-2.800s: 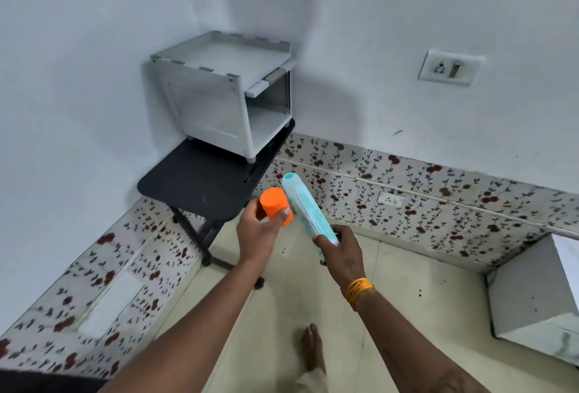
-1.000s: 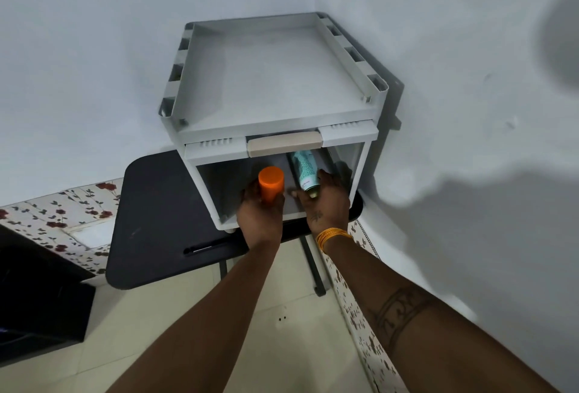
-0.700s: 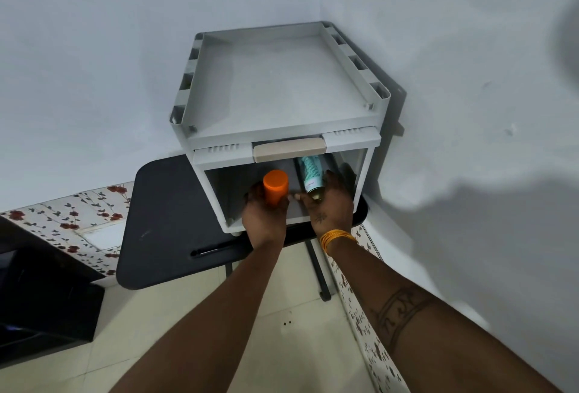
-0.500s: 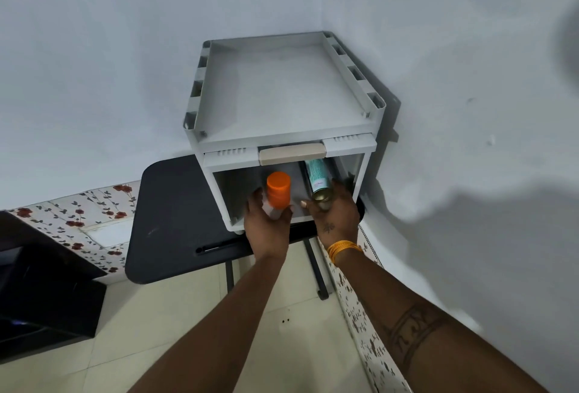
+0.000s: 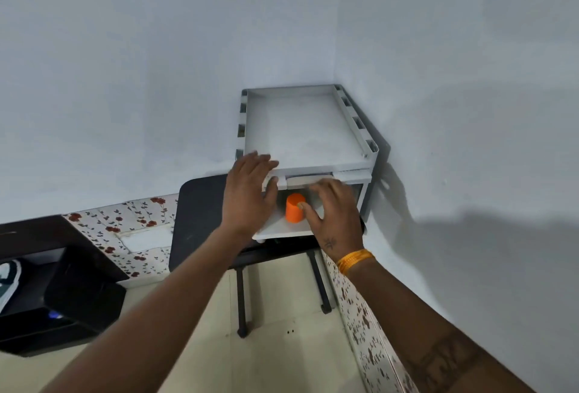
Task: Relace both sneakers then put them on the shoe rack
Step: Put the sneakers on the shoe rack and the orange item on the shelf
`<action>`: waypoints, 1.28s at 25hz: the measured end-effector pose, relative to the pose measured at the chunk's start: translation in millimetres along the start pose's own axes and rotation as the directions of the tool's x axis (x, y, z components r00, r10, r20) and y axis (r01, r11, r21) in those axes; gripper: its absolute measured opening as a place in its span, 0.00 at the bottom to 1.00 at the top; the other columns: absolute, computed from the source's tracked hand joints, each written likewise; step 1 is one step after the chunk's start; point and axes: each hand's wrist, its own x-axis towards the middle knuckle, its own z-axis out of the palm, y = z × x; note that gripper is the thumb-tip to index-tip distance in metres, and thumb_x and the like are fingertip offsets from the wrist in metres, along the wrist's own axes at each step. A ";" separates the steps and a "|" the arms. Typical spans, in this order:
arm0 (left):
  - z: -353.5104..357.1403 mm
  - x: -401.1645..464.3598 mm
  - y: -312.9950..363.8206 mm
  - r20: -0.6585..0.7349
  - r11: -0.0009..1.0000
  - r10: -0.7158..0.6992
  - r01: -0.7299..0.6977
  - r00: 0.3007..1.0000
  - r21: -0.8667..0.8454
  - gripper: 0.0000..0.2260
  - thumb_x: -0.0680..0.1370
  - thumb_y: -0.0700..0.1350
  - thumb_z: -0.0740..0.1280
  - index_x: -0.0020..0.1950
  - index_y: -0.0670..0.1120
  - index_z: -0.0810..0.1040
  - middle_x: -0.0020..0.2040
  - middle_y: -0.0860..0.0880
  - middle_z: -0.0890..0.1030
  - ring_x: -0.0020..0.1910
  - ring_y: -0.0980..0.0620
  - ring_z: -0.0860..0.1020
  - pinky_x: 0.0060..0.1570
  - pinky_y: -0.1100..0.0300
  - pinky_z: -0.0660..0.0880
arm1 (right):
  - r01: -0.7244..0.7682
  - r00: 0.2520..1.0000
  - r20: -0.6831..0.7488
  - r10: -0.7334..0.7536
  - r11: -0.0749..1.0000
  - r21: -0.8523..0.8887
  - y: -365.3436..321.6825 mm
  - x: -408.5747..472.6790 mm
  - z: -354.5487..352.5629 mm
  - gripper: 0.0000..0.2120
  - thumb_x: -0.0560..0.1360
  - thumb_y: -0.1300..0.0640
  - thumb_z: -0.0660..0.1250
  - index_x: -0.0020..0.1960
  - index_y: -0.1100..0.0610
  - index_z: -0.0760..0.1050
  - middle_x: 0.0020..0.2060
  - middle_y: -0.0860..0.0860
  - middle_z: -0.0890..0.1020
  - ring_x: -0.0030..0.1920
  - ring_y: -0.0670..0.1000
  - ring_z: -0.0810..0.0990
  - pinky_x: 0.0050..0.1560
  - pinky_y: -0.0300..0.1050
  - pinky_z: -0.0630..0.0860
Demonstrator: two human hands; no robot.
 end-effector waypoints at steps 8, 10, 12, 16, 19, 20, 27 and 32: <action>9.8 40.7 -31.4 0.240 0.979 -0.031 -0.019 0.970 0.201 0.13 0.80 0.41 0.71 0.64 0.42 0.84 0.62 0.45 0.85 0.71 0.38 0.76 0.75 0.42 0.65 | 0.111 0.975 0.218 -0.045 0.948 -0.298 -10.4 55.9 4.1 0.13 0.77 0.56 0.69 0.60 0.56 0.79 0.57 0.54 0.77 0.56 0.56 0.74 0.54 0.53 0.78; 11.7 39.9 -32.5 0.226 0.983 -0.032 -0.010 0.974 0.183 0.12 0.80 0.41 0.71 0.63 0.42 0.84 0.60 0.46 0.86 0.68 0.38 0.77 0.73 0.43 0.67 | 0.101 0.973 0.231 -0.030 0.949 -0.300 -7.5 53.8 5.4 0.13 0.76 0.57 0.69 0.60 0.56 0.79 0.55 0.54 0.77 0.54 0.56 0.75 0.53 0.53 0.79; 12.9 39.1 -32.1 0.222 0.985 -0.041 0.003 0.974 0.170 0.12 0.79 0.41 0.71 0.63 0.42 0.85 0.60 0.46 0.86 0.67 0.39 0.78 0.72 0.45 0.67 | 0.091 0.972 0.233 -0.021 0.952 -0.293 -3.9 49.9 8.0 0.14 0.76 0.58 0.70 0.61 0.55 0.79 0.54 0.54 0.78 0.53 0.56 0.76 0.52 0.53 0.78; 10.8 41.8 -29.2 0.220 0.987 -0.044 0.008 0.975 0.163 0.12 0.79 0.41 0.72 0.62 0.43 0.85 0.57 0.47 0.87 0.66 0.40 0.78 0.71 0.46 0.68 | 0.113 0.957 0.288 -0.012 0.935 -0.337 -7.9 58.2 4.8 0.14 0.76 0.58 0.69 0.61 0.55 0.79 0.53 0.54 0.78 0.53 0.57 0.76 0.53 0.52 0.75; 10.5 41.3 -27.8 0.212 0.986 -0.059 0.024 0.975 0.163 0.11 0.79 0.41 0.71 0.61 0.43 0.85 0.56 0.47 0.87 0.65 0.40 0.78 0.70 0.47 0.69 | 0.139 0.924 0.382 0.002 0.929 -0.344 -11.8 59.5 -2.8 0.14 0.77 0.57 0.69 0.62 0.55 0.78 0.56 0.55 0.77 0.56 0.57 0.75 0.55 0.52 0.77; 9.5 41.8 -26.1 0.206 0.987 -0.066 0.033 0.976 0.159 0.11 0.79 0.40 0.71 0.60 0.43 0.86 0.56 0.46 0.87 0.65 0.40 0.78 0.70 0.47 0.69 | 0.130 0.913 0.408 0.014 0.938 -0.322 -14.3 56.9 -7.7 0.14 0.77 0.57 0.69 0.62 0.56 0.77 0.57 0.55 0.76 0.57 0.57 0.75 0.56 0.53 0.78; 6.7 43.6 -8.8 0.174 0.980 -0.116 0.084 0.978 0.179 0.09 0.77 0.37 0.71 0.55 0.40 0.87 0.51 0.42 0.87 0.61 0.38 0.79 0.71 0.46 0.67 | 0.145 0.807 0.590 -0.001 0.970 -0.196 -40.0 22.0 -61.1 0.14 0.73 0.55 0.72 0.58 0.55 0.78 0.53 0.53 0.78 0.54 0.56 0.77 0.51 0.48 0.75; 13.3 43.0 -12.2 0.170 0.966 -0.114 0.069 0.979 0.249 0.07 0.76 0.38 0.69 0.50 0.41 0.86 0.45 0.43 0.86 0.51 0.42 0.80 0.64 0.53 0.67 | 0.157 0.755 0.656 -0.019 0.976 -0.152 -56.5 -14.3 -88.6 0.14 0.72 0.56 0.73 0.57 0.56 0.78 0.52 0.53 0.79 0.52 0.55 0.77 0.48 0.46 0.72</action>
